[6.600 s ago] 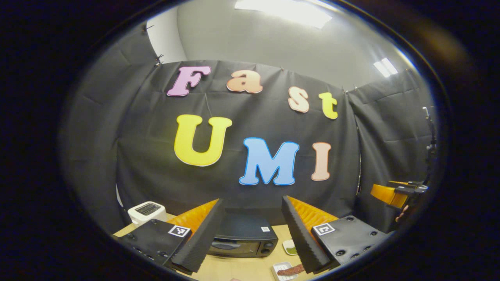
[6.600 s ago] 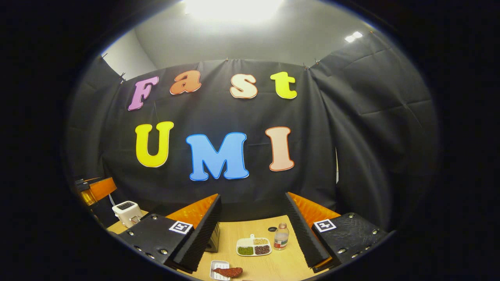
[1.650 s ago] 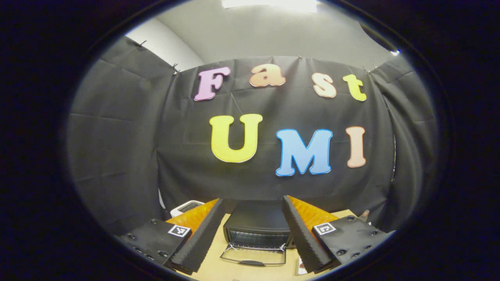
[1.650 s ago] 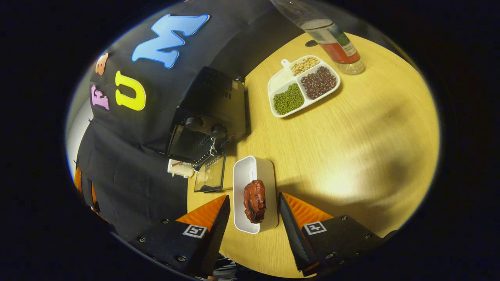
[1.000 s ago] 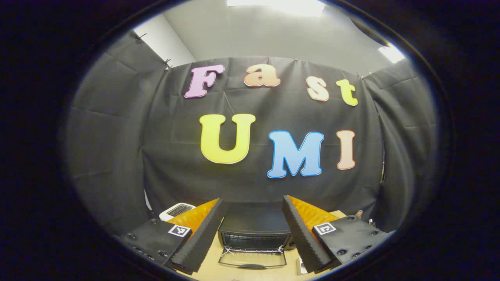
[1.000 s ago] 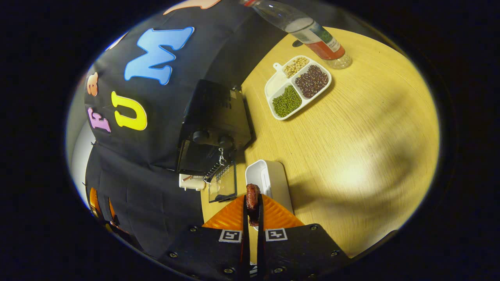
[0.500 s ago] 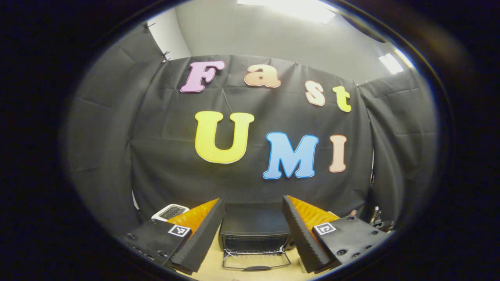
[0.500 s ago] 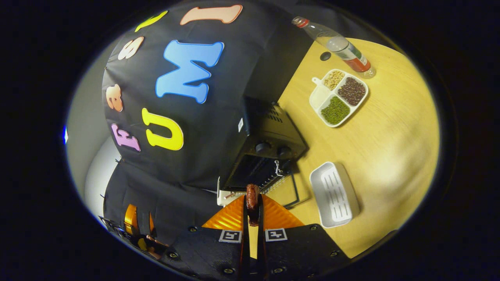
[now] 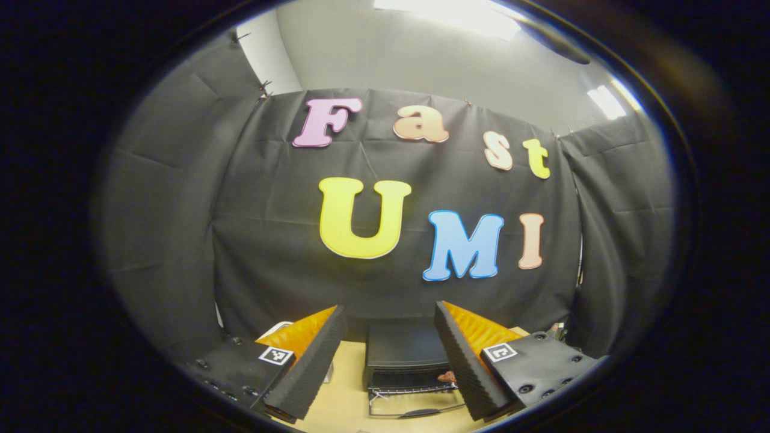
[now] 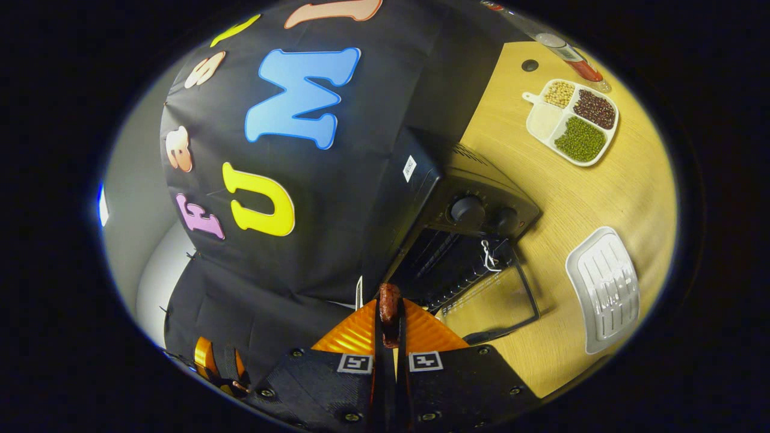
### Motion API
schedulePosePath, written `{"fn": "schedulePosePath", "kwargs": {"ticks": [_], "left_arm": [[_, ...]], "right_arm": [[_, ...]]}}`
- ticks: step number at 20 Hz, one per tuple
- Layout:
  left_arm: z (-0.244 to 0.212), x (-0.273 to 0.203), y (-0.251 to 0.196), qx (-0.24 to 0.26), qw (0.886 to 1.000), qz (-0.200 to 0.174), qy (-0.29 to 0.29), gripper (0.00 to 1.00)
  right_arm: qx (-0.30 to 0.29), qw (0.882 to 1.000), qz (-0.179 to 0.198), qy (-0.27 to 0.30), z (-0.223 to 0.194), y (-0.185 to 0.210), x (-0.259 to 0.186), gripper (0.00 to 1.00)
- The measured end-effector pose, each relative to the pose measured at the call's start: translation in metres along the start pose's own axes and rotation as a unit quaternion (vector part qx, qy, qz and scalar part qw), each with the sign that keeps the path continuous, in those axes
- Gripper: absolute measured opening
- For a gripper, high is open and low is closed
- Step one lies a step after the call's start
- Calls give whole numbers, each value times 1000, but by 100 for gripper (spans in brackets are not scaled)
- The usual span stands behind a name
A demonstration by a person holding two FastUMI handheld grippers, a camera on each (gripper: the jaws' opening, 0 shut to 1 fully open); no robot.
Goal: Open the electric oven with the left hand, put the food in, and close the electric oven.
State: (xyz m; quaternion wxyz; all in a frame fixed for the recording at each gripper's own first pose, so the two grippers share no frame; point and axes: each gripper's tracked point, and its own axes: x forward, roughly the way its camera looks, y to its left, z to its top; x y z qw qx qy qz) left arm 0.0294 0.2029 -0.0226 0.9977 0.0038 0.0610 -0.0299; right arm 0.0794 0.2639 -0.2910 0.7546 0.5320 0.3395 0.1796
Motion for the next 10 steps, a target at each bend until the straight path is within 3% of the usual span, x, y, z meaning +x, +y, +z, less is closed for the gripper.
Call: {"fn": "schedulePosePath", "kwargs": {"ticks": [5, 10], "left_arm": [[-14, 2, 22, 11, 1000, 10, 23, 99], [-31, 3, 38, 19, 998, 13, 50, 100]], "right_arm": [[30, 998, -36, -40, 3, -26, 67, 8], [39, 995, -79, -44, -8, -56, 120, 8]]}}
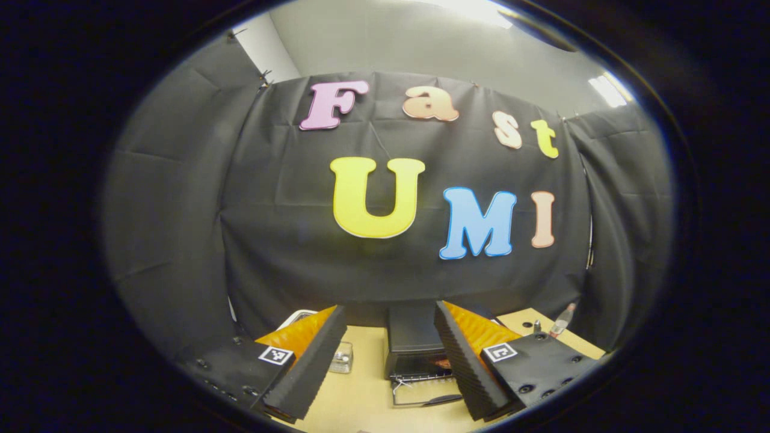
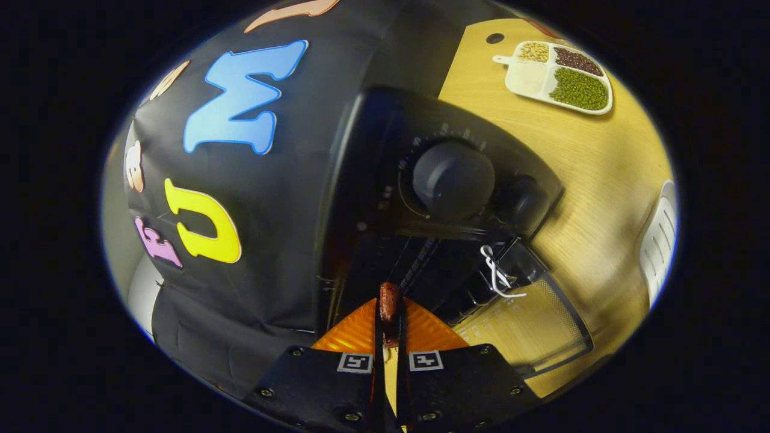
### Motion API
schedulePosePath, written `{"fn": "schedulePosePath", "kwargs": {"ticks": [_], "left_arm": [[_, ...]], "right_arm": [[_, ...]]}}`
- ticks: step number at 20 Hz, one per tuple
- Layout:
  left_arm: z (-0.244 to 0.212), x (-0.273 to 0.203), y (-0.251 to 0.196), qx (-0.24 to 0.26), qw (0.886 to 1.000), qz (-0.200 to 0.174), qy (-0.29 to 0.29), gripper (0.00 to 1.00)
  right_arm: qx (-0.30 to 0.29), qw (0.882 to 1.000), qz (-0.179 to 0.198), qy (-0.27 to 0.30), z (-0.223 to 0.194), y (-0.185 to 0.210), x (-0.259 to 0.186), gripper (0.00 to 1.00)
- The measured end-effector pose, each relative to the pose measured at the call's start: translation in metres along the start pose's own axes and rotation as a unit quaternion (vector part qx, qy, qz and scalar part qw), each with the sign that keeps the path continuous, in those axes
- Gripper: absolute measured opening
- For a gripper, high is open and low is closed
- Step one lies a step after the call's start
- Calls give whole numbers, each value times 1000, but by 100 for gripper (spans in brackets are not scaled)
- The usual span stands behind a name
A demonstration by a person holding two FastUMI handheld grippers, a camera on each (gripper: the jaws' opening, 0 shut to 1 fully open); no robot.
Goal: Open the electric oven with the left hand, put the food in, and close the electric oven.
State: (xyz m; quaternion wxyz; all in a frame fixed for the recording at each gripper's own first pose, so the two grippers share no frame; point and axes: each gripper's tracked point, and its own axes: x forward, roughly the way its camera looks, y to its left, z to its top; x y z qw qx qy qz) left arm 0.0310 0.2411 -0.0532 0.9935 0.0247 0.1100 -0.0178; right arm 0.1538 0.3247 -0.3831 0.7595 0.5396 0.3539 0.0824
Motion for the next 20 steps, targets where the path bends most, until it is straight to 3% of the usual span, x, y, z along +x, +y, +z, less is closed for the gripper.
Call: {"fn": "schedulePosePath", "kwargs": {"ticks": [2, 4, 8, 11, 13, 14, 15, 16, 20], "left_arm": [[-4, 3, 3, 2, 1000, -1, 4, 96], [-9, 7, 3, 0, 1000, -5, 11, 95], [-10, 16, -4, -8, 1000, -16, 16, 100], [-13, 22, -16, -3, 999, -27, 18, 100], [-15, 27, -27, -3, 999, -35, 20, 100], [-17, 28, -33, -4, 999, -40, 20, 100], [-17, 30, -38, -6, 999, -44, 19, 99], [-18, 32, -44, -8, 999, -48, 18, 100], [-20, 39, -58, 4, 1000, -30, 3, 96]], "right_arm": [[0, 1000, -3, -15, 6, -2, 6, 8], [-25, 998, -57, -14, 7, -18, 9, 12], [-114, 986, -118, -15, 8, -31, 6, 30], [-197, 971, -139, -4, 6, -25, -5, 54], [-261, 954, -151, -5, 8, -22, -24, 73], [-289, 945, -151, -9, 9, -13, -33, 64], [-319, 935, -153, -17, 11, -5, -45, 77], [-351, 923, -153, -30, 17, 2, -60, 82], [-470, 865, -138, -105, 45, 48, -125, 82]]}}
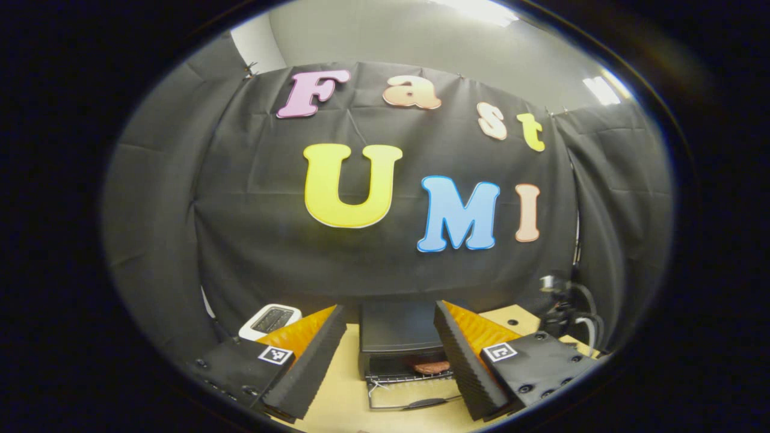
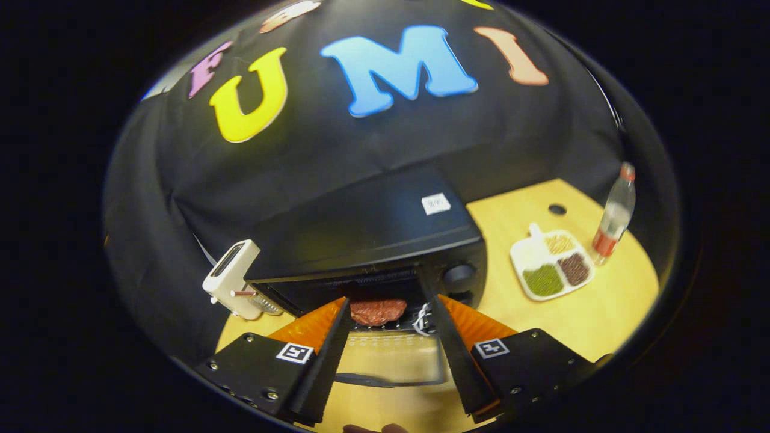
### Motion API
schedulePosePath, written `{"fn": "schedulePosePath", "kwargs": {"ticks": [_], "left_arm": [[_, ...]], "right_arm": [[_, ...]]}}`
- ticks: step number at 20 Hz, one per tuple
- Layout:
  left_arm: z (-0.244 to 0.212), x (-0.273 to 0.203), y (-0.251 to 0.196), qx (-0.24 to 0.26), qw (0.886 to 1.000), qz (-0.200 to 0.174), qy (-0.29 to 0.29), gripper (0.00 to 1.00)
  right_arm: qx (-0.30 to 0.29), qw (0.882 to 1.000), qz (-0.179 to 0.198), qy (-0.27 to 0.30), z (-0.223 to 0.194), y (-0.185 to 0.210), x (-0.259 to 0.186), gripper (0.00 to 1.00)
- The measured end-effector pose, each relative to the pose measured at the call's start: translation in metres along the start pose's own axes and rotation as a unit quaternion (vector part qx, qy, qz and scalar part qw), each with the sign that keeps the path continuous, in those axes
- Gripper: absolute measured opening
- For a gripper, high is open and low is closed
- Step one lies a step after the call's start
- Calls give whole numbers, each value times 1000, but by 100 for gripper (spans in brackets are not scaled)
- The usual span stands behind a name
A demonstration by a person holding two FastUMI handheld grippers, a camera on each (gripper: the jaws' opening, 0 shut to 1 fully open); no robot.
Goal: Open the electric oven with the left hand, put the food in, and close the electric oven.
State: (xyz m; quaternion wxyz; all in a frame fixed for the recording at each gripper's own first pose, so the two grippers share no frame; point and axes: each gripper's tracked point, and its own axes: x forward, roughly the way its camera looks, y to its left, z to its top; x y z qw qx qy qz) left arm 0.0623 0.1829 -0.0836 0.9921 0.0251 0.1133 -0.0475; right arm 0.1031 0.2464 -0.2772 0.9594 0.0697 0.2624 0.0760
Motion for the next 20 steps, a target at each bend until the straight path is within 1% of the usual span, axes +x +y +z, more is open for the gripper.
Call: {"fn": "schedulePosePath", "kwargs": {"ticks": [2, 5, 7, 8, 9, 10, 11, 12, 13, 15, 17, 19, 20], "left_arm": [[-3, 1, -15, 4, 1000, 2, -6, 97], [-6, 1, -38, 0, 1000, -5, -13, 99], [-4, 0, -54, 0, 1000, -9, -24, 100], [-1, 1, -63, 1, 999, -14, -31, 100], [2, 0, -71, 2, 999, -16, -40, 96], [3, 1, -76, 3, 999, -17, -45, 97], [3, 2, -82, 1, 999, -17, -47, 98], [-1, 3, -87, 1, 999, -18, -45, 99], [-5, 5, -89, 4, 999, -13, -43, 100], [-14, 10, -93, 8, 999, -11, -35, 100], [-38, 16, -97, 3, 1000, -12, -7, 100], [-70, 23, -105, -10, 999, -19, 37, 100], [-89, 26, -107, -14, 998, -23, 63, 95]], "right_arm": [[-36, 998, -3, -50, 33, -8, -34, 82], [-64, 989, -19, -129, 90, -22, -91, 82], [-58, 984, -21, -168, 118, -26, -127, 82], [-45, 982, -21, -184, 130, -28, -142, 82], [-32, 980, -15, -193, 140, -29, -154, 86], [-22, 979, -16, -201, 147, -34, -161, 87], [-16, 978, -19, -208, 151, -41, -164, 92], [-13, 976, -22, -217, 158, -46, -169, 91], [-12, 973, -27, -229, 166, -52, -175, 98], [-19, 968, -32, -246, 174, -63, -185, 98], [-26, 967, -34, -251, 177, -72, -190, 98], [-27, 968, -35, -247, 177, -78, -191, 98], [-25, 969, -35, -244, 177, -80, -192, 98]]}}
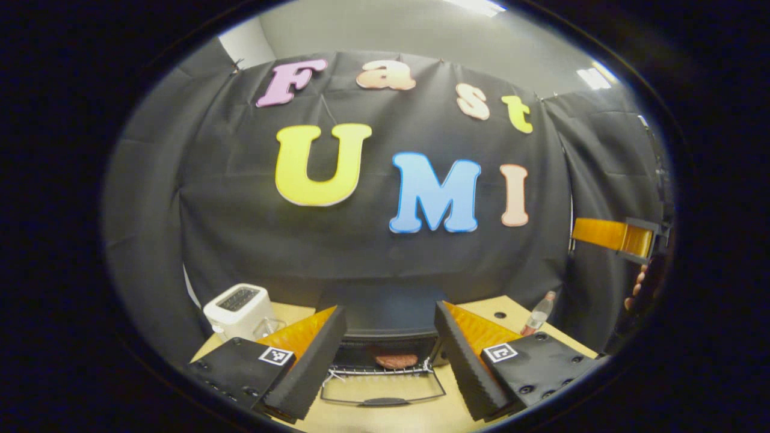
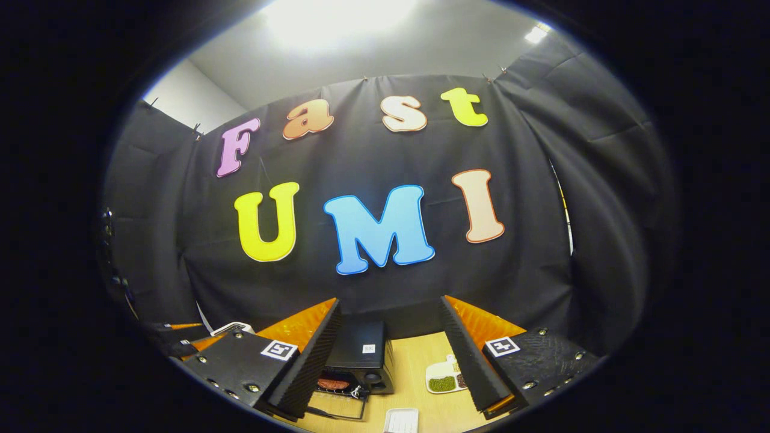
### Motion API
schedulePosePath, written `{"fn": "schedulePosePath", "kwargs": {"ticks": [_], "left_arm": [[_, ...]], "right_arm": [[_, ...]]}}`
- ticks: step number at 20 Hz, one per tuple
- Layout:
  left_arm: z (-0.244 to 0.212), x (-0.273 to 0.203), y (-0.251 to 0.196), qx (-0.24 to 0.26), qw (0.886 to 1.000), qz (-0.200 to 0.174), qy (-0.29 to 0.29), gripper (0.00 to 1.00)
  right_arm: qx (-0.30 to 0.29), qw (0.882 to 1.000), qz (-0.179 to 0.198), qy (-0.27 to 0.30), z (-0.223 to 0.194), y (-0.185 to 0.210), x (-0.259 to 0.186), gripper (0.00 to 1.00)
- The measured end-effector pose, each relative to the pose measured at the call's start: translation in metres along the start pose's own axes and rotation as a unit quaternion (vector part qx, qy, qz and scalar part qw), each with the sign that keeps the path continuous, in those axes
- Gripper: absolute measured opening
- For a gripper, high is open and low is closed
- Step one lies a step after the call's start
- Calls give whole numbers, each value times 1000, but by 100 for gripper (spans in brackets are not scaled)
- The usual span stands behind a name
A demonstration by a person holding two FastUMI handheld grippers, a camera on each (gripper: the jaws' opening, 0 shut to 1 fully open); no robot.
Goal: Open the electric oven with the left hand, put the food in, and close the electric oven.
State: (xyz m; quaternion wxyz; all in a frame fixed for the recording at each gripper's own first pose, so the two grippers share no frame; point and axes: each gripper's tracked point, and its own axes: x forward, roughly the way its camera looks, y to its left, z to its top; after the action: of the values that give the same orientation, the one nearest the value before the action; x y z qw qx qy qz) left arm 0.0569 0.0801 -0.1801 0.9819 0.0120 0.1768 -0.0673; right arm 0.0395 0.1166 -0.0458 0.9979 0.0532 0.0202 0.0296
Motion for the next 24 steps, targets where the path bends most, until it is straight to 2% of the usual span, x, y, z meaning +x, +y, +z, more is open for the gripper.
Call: {"fn": "schedulePosePath", "kwargs": {"ticks": [2, 3, 5, 6, 7, 8, 9, 12, 15, 20, 23, 24], "left_arm": [[-36, 9, 0, 5, 999, -4, 47, 96], [-52, 13, 0, 5, 998, -5, 67, 100], [-88, 21, 0, -3, 993, -6, 116, 100], [-109, 24, 1, -8, 990, -3, 142, 96], [-130, 26, 2, -16, 985, -1, 171, 100], [-153, 29, 4, -24, 980, 2, 199, 96], [-173, 30, 3, -31, 973, 4, 229, 99], [-220, 28, 5, -39, 956, 14, 292, 99], [-252, 29, 9, -36, 940, 25, 339, 100], [-305, 34, 10, -5, 907, 16, 421, 100], [-326, 41, 11, -1, 893, 16, 450, 96], [-331, 42, 10, -2, 888, 14, 459, 100]], "right_arm": [[-5, 1000, 0, 5, -2, -7, -1, 98], [-6, 1000, 3, 10, -4, -9, -1, 98], [-5, 1000, -2, 24, -12, -21, 0, 98], [-1, 1000, -7, 30, -15, -26, 0, 98], [5, 999, -11, 36, -18, -31, 0, 98], [12, 999, -15, 41, -21, -36, 0, 98], [16, 999, -18, 45, -24, -41, 1, 98], [11, 998, -29, 54, -29, -56, 3, 98], [11, 997, -36, 66, -36, -67, 6, 98], [17, 996, -45, 82, -47, -81, 12, 98], [19, 994, -55, 90, -51, -90, 13, 98], [18, 994, -59, 92, -52, -92, 14, 98]]}}
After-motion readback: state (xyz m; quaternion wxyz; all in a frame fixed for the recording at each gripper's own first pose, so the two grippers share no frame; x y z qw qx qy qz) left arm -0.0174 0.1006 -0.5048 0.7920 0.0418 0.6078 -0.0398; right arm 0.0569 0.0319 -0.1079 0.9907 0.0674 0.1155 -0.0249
